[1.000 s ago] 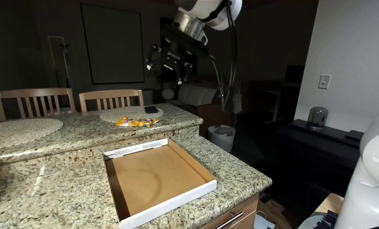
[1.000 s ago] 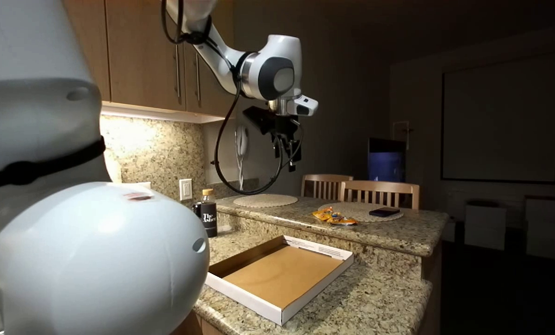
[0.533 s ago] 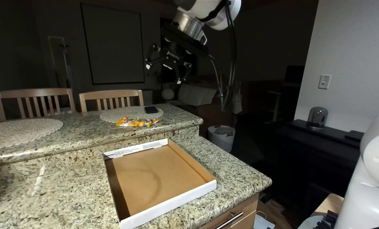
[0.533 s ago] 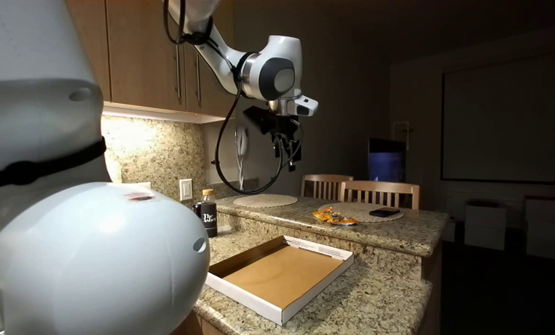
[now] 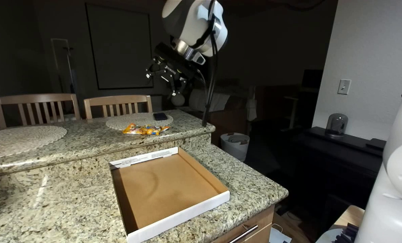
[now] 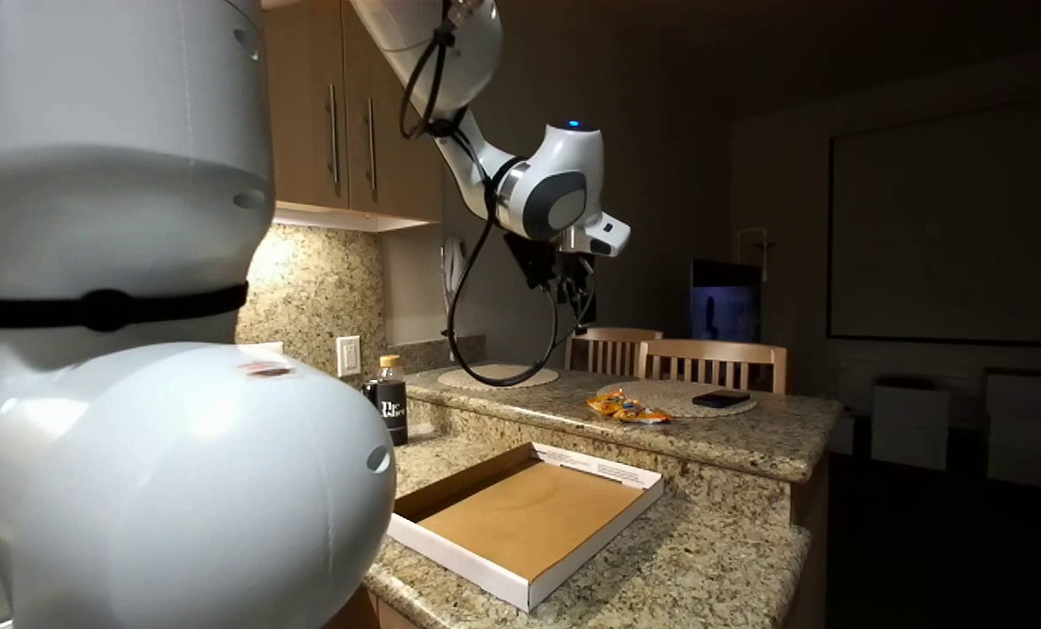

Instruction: Put the orange packets in the box

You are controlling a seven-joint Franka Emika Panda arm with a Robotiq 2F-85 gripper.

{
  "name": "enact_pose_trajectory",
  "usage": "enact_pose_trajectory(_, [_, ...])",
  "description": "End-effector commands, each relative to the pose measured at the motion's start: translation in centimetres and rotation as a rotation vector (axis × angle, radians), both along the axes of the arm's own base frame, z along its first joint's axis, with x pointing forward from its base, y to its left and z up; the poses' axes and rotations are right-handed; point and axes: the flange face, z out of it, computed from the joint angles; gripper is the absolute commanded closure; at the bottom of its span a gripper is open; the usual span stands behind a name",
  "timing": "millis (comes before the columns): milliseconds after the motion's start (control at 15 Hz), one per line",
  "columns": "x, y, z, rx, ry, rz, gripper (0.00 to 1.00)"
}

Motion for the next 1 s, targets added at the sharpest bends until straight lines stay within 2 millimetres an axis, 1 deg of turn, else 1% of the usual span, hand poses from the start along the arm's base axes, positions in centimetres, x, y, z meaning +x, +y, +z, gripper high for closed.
enact_pose_trajectory(0, [4.4,0.4,-2.5,0.030,-0.035,-0.052,0.00])
enact_pose_trajectory(200, [7.2,0.1,-5.7,0.043,0.013,-0.063,0.00])
enact_pose_trajectory(333, [8.9,0.0,-7.5,0.062,0.033,-0.059,0.00])
enact_pose_trajectory(600, [11.9,0.0,-9.9,0.153,0.066,-0.094,0.00])
enact_pose_trajectory(800, [13.5,0.3,-11.9,0.187,0.102,-0.106,0.00])
enact_pose_trajectory(933, [14.1,0.9,-13.9,0.176,0.140,-0.095,0.00])
